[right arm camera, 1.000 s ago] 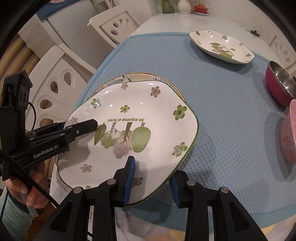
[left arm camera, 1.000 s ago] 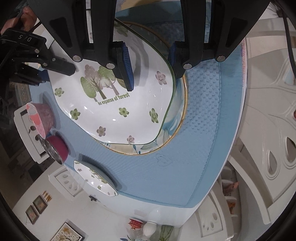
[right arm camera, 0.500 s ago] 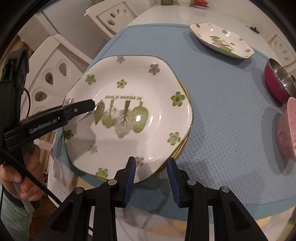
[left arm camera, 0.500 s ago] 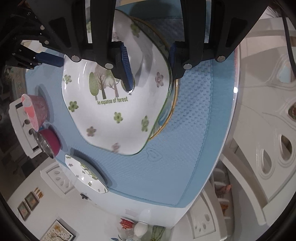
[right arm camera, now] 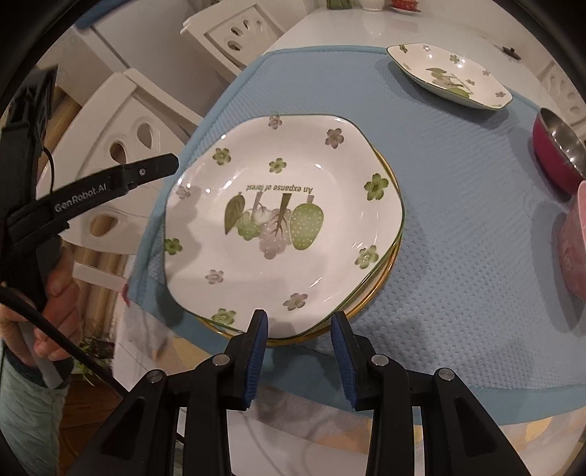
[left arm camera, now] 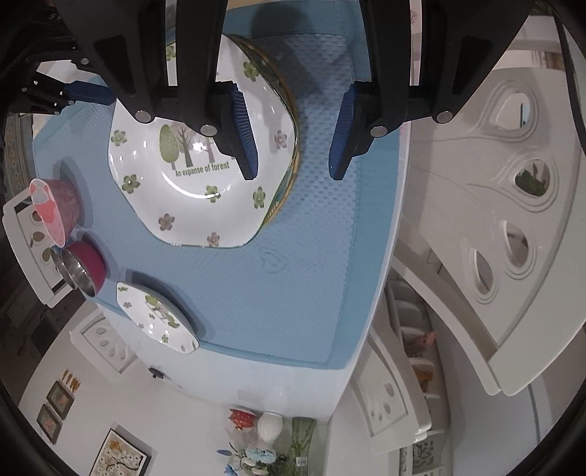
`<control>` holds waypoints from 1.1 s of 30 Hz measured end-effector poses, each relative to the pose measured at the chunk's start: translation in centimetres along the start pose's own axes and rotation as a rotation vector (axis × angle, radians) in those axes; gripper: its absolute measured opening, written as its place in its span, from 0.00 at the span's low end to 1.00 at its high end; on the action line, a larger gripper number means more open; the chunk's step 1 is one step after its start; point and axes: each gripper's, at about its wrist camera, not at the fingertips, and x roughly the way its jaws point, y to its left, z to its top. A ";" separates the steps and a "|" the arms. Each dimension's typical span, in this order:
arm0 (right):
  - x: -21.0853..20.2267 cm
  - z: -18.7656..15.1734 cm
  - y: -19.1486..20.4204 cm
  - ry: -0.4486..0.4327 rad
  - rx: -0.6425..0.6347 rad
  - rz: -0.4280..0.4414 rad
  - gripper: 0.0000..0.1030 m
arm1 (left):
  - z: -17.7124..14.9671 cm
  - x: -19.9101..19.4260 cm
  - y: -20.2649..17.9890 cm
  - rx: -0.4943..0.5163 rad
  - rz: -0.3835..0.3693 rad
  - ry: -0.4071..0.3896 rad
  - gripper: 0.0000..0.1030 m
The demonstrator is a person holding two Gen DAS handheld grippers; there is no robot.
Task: Organize plates and bowls
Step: 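Lower the hexagonal plate onto the Sunflower plate and open both grippers, then move both grippers to the second hexagonal plate and close on its rim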
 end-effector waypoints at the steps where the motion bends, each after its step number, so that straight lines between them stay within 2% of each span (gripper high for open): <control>1: -0.4 0.0 -0.2 -0.017 0.010 0.016 0.34 | 0.1 -0.1 0.0 -0.005 -0.007 -0.002 0.36; 7: -3.2 1.0 0.1 -0.126 -0.007 0.010 0.34 | 0.5 -0.7 -1.4 0.031 -0.024 -0.024 0.36; 13: -7.8 2.6 0.3 -0.294 -0.015 -0.018 0.35 | 2.7 -2.6 -3.0 0.073 -0.062 -0.088 0.39; 14: -8.9 2.9 -0.1 -0.330 -0.010 -0.024 0.41 | 3.2 -3.0 -3.2 0.070 -0.070 -0.103 0.40; 15: -9.9 3.3 -0.3 -0.370 -0.002 -0.031 0.55 | 3.8 -3.3 -3.4 0.066 -0.078 -0.116 0.41; 17: -12.0 3.9 -1.1 -0.454 0.019 -0.038 0.66 | 5.4 -3.9 -3.9 0.063 -0.106 -0.149 0.48; 18: -12.8 4.2 -1.4 -0.491 0.028 -0.045 0.66 | 6.1 -4.1 -4.1 0.063 -0.122 -0.161 0.55; 21: -14.5 5.7 -2.7 -0.549 0.060 -0.092 0.66 | 8.8 -4.3 -5.1 0.078 -0.164 -0.191 0.57; 24: -14.3 7.9 -5.2 -0.557 0.148 -0.137 0.75 | 11.5 -3.5 -6.8 0.115 -0.187 -0.193 0.57; 27: -12.9 10.0 -8.7 -0.510 0.268 -0.151 0.75 | 13.9 -1.2 -8.8 0.169 -0.194 -0.160 0.58; 31: -9.0 12.0 -14.2 -0.401 0.480 -0.146 0.75 | 17.1 3.4 -11.2 0.226 -0.215 -0.091 0.58; 33: -7.2 12.4 -16.4 -0.362 0.547 -0.124 0.68 | 18.5 6.1 -12.0 0.241 -0.233 -0.050 0.58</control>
